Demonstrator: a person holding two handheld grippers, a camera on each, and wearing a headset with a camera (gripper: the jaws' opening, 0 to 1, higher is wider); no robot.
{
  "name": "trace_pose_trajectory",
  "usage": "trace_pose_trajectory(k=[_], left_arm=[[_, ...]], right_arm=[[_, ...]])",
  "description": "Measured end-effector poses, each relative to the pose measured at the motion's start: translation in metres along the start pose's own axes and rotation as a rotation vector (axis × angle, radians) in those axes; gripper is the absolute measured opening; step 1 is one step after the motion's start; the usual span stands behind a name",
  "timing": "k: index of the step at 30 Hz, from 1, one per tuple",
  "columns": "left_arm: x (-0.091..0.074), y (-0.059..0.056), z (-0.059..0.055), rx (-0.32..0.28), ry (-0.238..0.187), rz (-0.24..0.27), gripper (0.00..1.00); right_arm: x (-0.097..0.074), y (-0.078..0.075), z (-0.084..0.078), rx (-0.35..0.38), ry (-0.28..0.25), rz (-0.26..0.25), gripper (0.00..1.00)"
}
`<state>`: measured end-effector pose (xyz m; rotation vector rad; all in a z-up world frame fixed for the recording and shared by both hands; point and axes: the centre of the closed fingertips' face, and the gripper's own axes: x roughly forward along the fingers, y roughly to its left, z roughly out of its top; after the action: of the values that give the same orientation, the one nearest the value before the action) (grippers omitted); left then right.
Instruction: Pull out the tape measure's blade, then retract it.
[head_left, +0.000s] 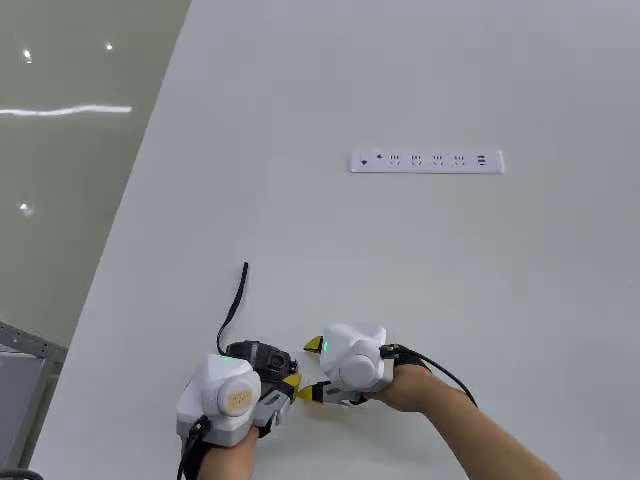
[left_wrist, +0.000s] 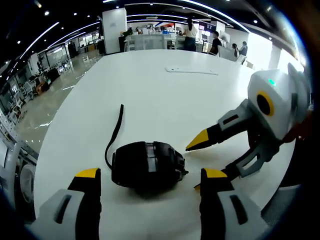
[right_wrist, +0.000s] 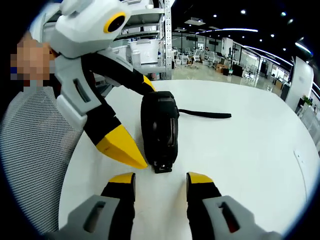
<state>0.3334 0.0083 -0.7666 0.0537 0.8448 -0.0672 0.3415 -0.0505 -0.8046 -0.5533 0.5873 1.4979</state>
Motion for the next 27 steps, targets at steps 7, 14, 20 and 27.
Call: trace_pose_trajectory(k=[7, 14, 20, 27], left_arm=[[-0.009, -0.008, -0.002, 0.083, 0.011, -0.06, 0.85], [-0.012, -0.015, -0.006, 0.15, 0.028, -0.128, 0.9], [-0.015, -0.02, -0.013, 0.196, 0.05, -0.182, 0.94], [-0.022, -0.022, -0.016, 0.249, 0.068, -0.229, 0.96]], right_arm=[[-0.014, -0.001, -0.001, 0.014, 0.0, -0.019, 0.49], [-0.031, -0.003, 0.001, 0.051, -0.008, -0.049, 0.57], [-0.044, 0.001, 0.0, 0.068, -0.01, -0.058, 0.63], [-0.071, 0.01, 0.001, 0.11, -0.001, -0.084, 0.67]])
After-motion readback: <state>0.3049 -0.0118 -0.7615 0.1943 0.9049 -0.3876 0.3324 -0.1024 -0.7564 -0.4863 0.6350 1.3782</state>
